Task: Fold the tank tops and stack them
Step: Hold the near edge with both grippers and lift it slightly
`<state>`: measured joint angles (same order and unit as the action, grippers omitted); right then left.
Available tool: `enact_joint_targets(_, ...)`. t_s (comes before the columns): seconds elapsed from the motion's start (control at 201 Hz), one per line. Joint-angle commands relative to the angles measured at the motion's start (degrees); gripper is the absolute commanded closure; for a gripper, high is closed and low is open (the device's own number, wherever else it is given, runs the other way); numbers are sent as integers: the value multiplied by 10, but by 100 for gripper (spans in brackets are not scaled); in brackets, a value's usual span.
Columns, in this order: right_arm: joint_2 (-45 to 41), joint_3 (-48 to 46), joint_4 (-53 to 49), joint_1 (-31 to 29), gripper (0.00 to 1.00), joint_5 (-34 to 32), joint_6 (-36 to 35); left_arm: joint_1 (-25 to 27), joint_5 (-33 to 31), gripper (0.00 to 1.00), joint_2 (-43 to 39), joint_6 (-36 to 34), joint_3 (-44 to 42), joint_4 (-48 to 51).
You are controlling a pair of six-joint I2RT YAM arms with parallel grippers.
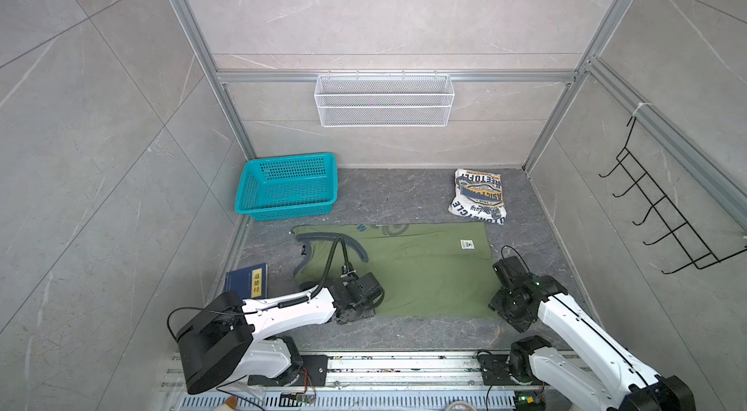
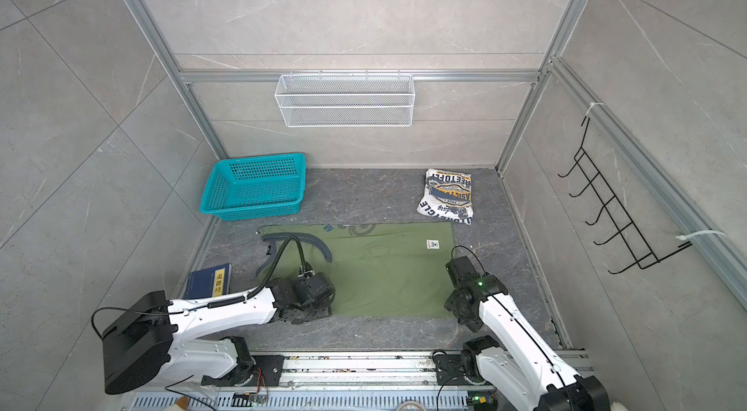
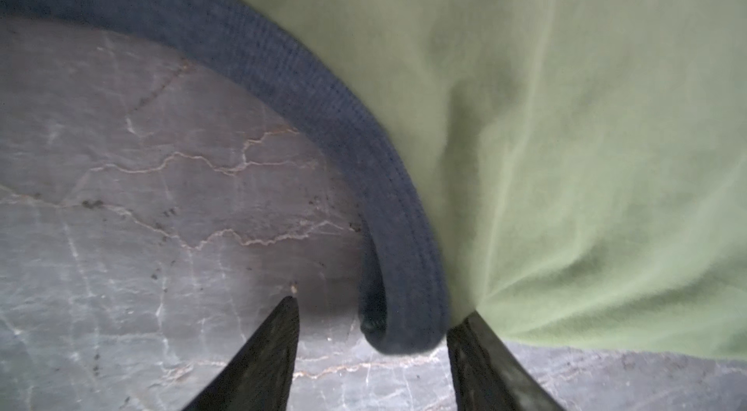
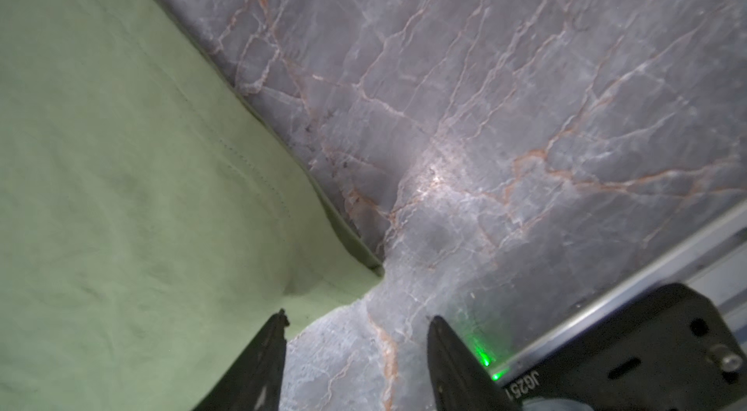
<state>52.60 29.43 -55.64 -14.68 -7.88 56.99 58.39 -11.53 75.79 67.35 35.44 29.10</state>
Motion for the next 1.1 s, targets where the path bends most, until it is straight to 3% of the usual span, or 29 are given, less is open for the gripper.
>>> enact_joint_targets(0.0, 21, -1, 15, -8, 42, 9, 25, -5, -6, 42, 27, -2, 8, -20)
enact_joint_targets(0.219, 55, -6, 71, -25, 46, 51, 55, -9, 2, 52, 63, -6, 7, -39)
enact_joint_targets(0.622, 89, 11, 56, -75, 47, 10, 140, -24, 0, 78, 41, -36, 1, -43)
enact_joint_targets(0.811, 69, 12, 6, -130, 47, -6, 233, -23, 2, 80, 37, -51, 15, -34)
enact_joint_targets(1.025, 87, 21, 18, -149, 48, -26, 247, -23, 4, 81, 36, -49, 9, -51)
enact_joint_targets(1.095, 112, 14, 55, -151, 48, 1, 254, -23, 3, 81, 34, -48, 11, -49)
